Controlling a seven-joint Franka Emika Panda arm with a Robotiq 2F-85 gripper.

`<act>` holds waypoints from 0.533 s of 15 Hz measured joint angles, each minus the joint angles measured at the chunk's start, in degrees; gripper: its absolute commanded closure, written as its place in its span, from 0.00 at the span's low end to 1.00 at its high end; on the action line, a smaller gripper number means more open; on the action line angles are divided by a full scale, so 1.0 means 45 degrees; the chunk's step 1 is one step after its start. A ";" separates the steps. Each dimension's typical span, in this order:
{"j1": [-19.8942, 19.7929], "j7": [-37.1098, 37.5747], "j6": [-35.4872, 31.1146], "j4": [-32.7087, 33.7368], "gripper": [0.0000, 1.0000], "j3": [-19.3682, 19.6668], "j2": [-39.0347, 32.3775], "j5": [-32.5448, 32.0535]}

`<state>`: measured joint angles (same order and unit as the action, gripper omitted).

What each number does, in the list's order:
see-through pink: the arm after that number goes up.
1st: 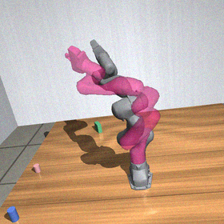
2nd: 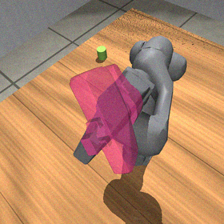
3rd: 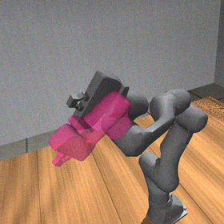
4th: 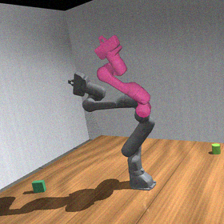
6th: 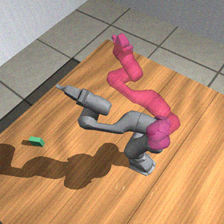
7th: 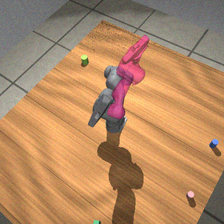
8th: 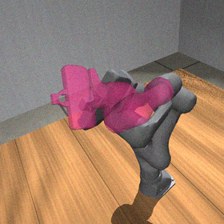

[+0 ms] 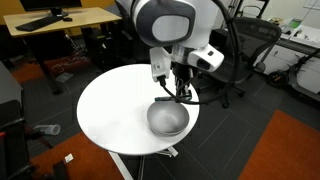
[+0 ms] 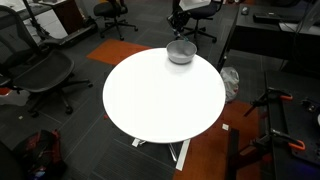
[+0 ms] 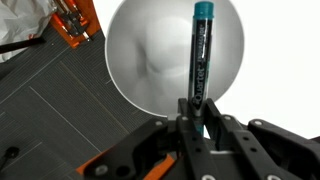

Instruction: Take the blue pen out of the grey bowl

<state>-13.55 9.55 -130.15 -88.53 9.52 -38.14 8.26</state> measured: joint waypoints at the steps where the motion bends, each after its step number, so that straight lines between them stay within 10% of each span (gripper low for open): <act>1: 0.0020 -0.0115 0.0207 -0.0164 0.95 -0.0008 0.0318 -0.0016; 8: 0.0519 -0.0379 0.1317 -0.1837 0.95 -0.0037 0.2981 -0.0728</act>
<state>-11.22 7.84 -124.22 -96.80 9.35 -24.73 4.98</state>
